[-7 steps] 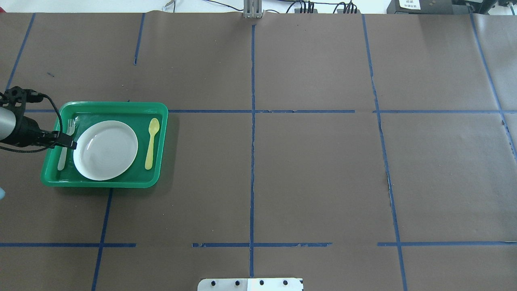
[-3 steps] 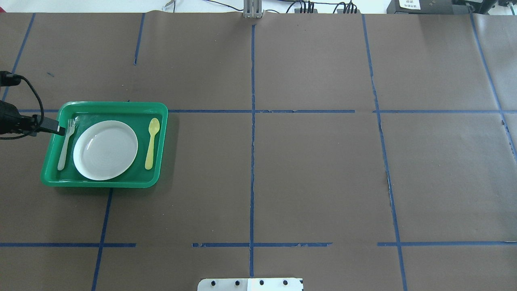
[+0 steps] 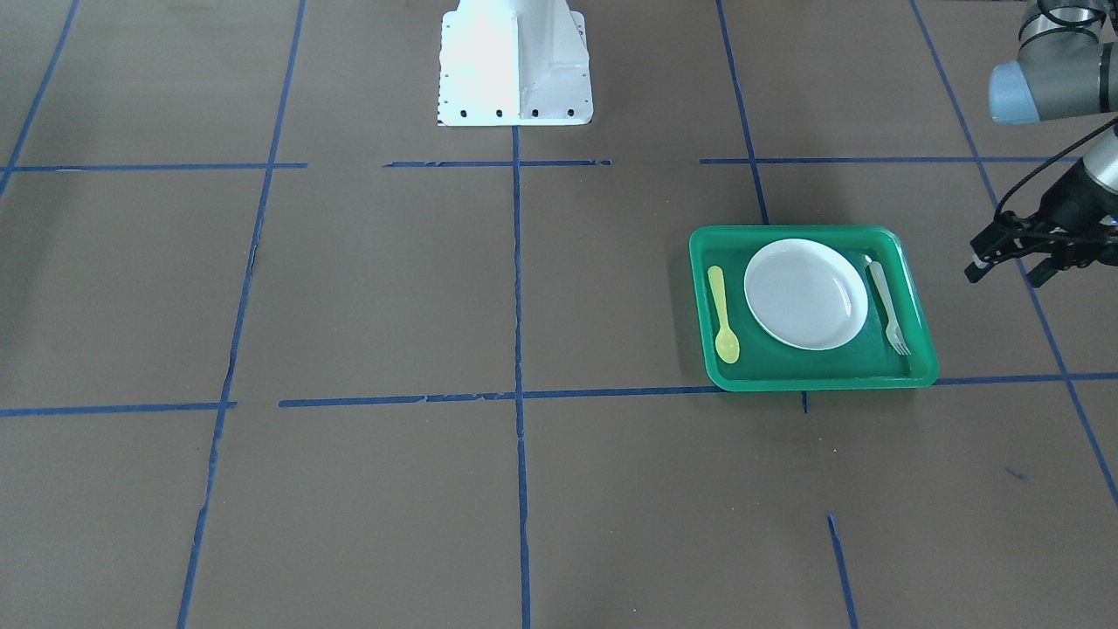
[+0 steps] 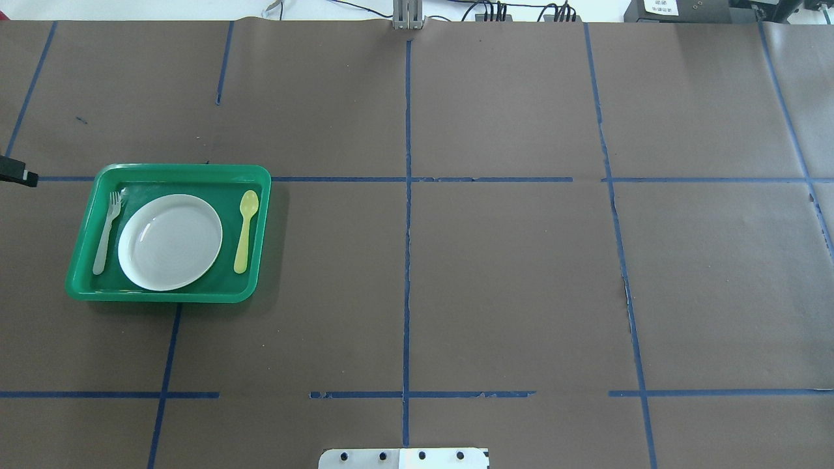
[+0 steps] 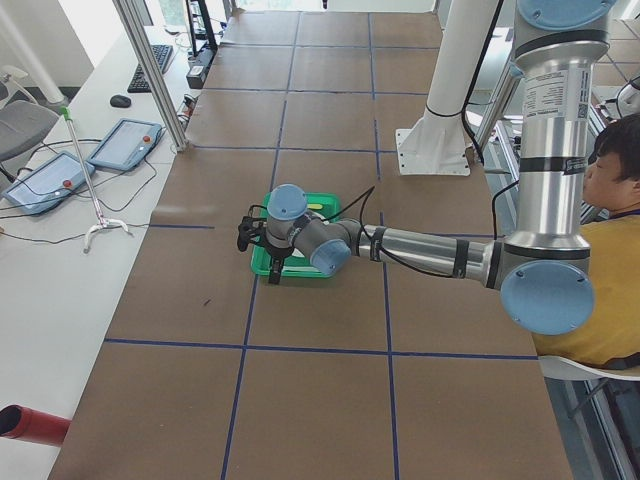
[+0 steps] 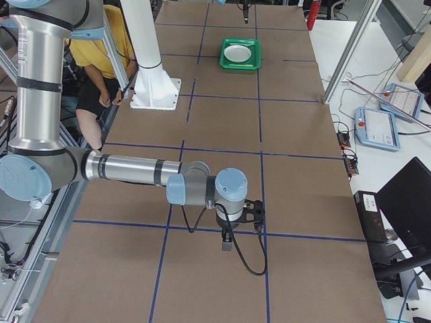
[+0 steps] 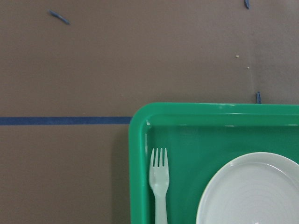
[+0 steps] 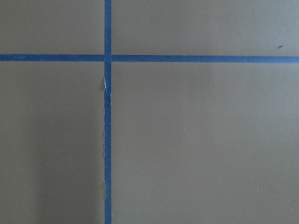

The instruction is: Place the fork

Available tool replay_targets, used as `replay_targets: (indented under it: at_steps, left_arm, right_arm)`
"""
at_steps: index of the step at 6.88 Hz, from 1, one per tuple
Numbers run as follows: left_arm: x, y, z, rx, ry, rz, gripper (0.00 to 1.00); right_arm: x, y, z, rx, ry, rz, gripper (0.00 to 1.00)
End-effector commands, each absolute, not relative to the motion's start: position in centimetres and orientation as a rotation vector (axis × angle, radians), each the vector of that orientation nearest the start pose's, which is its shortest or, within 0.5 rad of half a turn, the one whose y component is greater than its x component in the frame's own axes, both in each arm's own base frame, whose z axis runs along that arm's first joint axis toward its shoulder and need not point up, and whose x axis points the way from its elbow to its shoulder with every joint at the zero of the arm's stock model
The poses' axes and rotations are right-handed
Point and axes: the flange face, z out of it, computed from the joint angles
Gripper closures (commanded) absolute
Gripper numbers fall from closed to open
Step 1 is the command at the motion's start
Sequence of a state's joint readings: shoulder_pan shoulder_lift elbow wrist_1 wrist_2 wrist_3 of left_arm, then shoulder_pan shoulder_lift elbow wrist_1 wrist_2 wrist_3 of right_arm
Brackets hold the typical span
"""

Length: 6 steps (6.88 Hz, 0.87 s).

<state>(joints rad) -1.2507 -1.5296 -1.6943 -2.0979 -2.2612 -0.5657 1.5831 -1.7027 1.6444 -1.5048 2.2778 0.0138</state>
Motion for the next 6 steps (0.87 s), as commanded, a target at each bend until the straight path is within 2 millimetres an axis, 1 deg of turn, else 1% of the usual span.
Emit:
replay_targets:
  at_steps: [1, 2, 3, 4, 5, 6]
  left_arm:
    - [-1.0, -48.9, 60.2, 0.248, 0.717, 0.090, 0.00]
    - [-3.5, -47.3, 62.3, 0.219, 0.693, 0.137, 0.00]
    - [-5.1, -46.4, 63.5, 0.183, 0.682, 0.148, 0.00]
    - [-5.9, -45.8, 64.1, 0.163, 0.686, 0.158, 0.00]
    - [-5.9, -44.5, 64.1, 0.162, 0.703, 0.157, 0.00]
    - [-5.8, -44.4, 64.0, 0.164, 0.709, 0.158, 0.00]
  right_arm:
    - [7.4, -43.5, 68.2, 0.007, -0.707, 0.022, 0.00]
    - [7.4, -43.5, 68.2, 0.007, -0.707, 0.022, 0.00]
    - [7.4, -43.5, 68.2, 0.007, -0.706, 0.021, 0.00]
    - [7.4, -43.5, 68.2, 0.007, -0.707, 0.022, 0.00]
    - [7.4, -43.5, 68.2, 0.007, -0.706, 0.022, 0.00]
    - [7.4, -43.5, 68.2, 0.007, -0.707, 0.022, 0.00]
